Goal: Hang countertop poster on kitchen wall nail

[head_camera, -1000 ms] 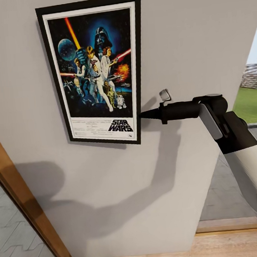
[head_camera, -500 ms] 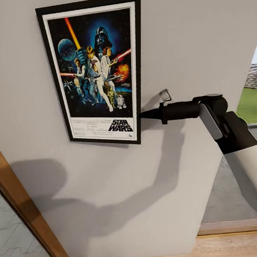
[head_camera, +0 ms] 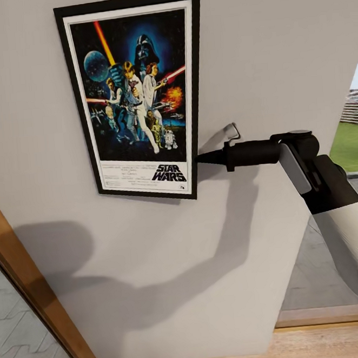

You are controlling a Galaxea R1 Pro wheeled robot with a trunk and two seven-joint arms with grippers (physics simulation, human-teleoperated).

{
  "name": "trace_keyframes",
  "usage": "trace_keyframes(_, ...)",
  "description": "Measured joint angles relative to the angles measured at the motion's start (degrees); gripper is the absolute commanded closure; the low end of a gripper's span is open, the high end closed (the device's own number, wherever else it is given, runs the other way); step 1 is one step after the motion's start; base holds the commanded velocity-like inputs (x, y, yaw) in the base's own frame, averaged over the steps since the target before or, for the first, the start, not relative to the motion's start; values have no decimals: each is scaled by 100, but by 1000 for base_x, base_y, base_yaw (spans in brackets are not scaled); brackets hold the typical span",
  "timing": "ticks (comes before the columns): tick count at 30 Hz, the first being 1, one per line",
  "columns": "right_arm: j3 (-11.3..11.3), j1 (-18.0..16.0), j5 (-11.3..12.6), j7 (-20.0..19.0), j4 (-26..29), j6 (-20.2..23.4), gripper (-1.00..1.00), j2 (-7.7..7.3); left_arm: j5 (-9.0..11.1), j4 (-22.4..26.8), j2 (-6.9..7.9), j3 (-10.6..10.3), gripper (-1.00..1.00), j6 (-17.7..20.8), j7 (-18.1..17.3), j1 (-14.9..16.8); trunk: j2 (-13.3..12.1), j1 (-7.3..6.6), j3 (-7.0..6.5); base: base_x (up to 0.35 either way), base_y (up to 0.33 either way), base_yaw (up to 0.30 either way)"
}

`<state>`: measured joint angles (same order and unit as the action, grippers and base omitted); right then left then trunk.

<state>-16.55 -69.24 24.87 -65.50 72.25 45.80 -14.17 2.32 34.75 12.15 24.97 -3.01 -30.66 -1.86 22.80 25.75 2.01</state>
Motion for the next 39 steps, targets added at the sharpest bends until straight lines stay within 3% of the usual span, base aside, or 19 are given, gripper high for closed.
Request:
trace_keyframes(13,18,2,3,2,0,1,100,-1,-1,-22,2,-3,-100,0,-3,0,1,-1,0,14,0,0)
trace_keyframes(14,-354,7,442,-907,855,156,100,-144,1,-34,5,-2,-100,0,-3,-1,1,-1,-1,49,0,0)
trace_keyframes(16,-334,9,620,-908,820,273,100,-421,1,-44,11,-1,-100,0,-6,-1,-3,1,-1,28,0,0)
trace_keyframes(20,-269,9,440,-1005,758,261,100,-315,1,-49,12,-1,-100,0,-5,-1,-2,1,-1,13,0,0)
trace_keyframes(21,28,9,-459,-1729,79,-253,-100,-33,1,-52,12,-1,-100,0,-3,-1,-1,0,1,4,0,0)
trace_keyframes(22,54,6,-33,-155,-4,-24,-100,-3,0,-55,13,0,-100,0,-4,0,-2,1,0,3,0,0)
trace_keyframes(23,58,5,0,0,-8,-1,-100,-2,0,-57,12,0,-100,0,-4,0,1,0,0,1,0,0)
trace_keyframes(27,294,10,5,4,-8,10,-100,0,0,-57,13,0,-100,0,0,0,0,0,0,0,0,0)
trace_keyframes(39,304,14,1,5,-9,8,-100,-1,0,-57,10,0,-100,0,0,0,0,0,0,0,-6,0)
